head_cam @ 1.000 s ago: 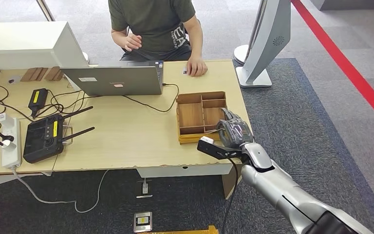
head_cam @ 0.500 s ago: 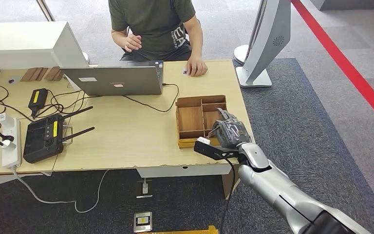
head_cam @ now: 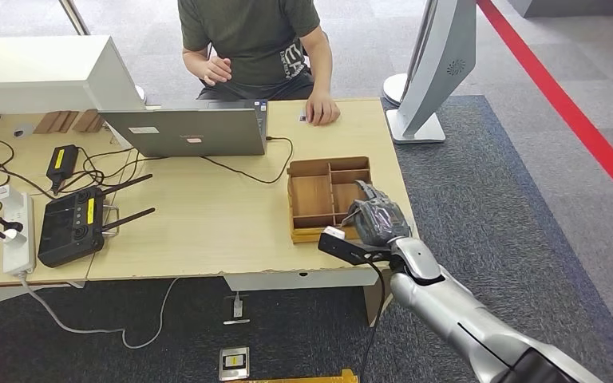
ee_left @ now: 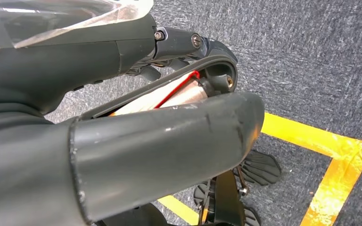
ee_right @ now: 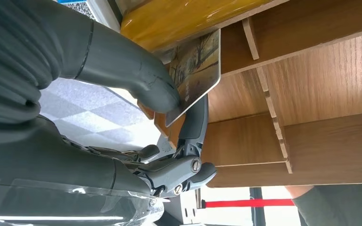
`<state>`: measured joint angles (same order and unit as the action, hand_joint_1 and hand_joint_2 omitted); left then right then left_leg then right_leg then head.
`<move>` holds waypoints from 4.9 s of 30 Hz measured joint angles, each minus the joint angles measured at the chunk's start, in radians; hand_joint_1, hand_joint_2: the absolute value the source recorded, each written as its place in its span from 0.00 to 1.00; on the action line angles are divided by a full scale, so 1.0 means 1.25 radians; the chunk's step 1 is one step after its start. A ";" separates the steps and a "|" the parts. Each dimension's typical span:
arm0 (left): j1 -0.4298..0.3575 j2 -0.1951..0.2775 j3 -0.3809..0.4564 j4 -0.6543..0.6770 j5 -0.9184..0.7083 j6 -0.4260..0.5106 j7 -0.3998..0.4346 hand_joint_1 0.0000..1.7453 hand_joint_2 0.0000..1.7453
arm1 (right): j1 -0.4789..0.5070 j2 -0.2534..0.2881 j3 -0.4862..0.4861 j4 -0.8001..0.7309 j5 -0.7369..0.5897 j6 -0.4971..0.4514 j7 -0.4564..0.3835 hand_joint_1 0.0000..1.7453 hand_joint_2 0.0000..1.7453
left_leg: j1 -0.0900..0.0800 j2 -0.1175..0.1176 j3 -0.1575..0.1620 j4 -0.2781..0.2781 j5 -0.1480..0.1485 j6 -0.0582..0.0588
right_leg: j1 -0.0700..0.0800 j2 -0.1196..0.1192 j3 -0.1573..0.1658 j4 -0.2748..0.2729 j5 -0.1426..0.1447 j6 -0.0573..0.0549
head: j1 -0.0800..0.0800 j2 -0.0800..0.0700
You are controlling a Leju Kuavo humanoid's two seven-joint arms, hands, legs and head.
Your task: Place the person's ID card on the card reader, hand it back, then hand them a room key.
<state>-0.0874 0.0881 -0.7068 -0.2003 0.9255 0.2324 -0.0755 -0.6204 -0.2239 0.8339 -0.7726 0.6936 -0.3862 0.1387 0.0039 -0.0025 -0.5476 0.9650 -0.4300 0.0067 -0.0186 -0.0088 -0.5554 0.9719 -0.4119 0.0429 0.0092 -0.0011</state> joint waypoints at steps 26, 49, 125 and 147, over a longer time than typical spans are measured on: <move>0.000 -0.001 -0.001 0.000 0.009 0.004 0.000 0.00 0.00 | 0.014 0.031 0.001 0.030 -0.015 -0.008 -0.030 1.00 1.00 | 0.000 0.000 0.000 0.000 0.000 0.000 | 0.000 0.000 0.000 0.000 0.000 0.000 | 0.000 0.000; 0.000 -0.001 -0.010 0.000 0.000 -0.008 -0.012 0.00 0.00 | -0.018 0.003 0.000 -0.004 0.077 -0.052 0.061 1.00 1.00 | 0.000 0.000 -0.001 0.000 0.002 0.000 | -0.001 0.000 -0.001 0.001 0.002 0.001 | 0.000 0.000; -0.009 -0.005 -0.143 -0.001 -0.003 -0.031 -0.002 0.00 0.00 | -0.324 0.062 -0.038 0.063 0.311 0.135 0.113 0.00 0.00 | 0.001 -0.001 -0.003 0.000 0.003 0.000 | 0.000 -0.001 -0.002 0.000 0.003 0.001 | 0.001 0.000; -0.003 -0.005 -0.156 -0.001 0.080 -0.014 -0.059 0.00 0.00 | 0.021 -0.359 -0.408 -0.167 0.290 0.199 0.185 0.00 0.00 | 0.000 -0.001 -0.002 0.002 -0.001 0.002 | -0.001 0.000 -0.001 -0.002 0.002 0.003 | 0.001 0.000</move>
<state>-0.0908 0.0823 -0.9012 -0.2014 1.0253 0.2144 -0.1487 -0.5944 -0.6721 0.3240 -0.9808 1.0562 -0.1380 0.3704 0.0036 -0.0035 -0.5503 0.9674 -0.4308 0.0092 -0.0199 -0.0092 -0.5561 0.9697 -0.4096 0.0461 0.0108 -0.0011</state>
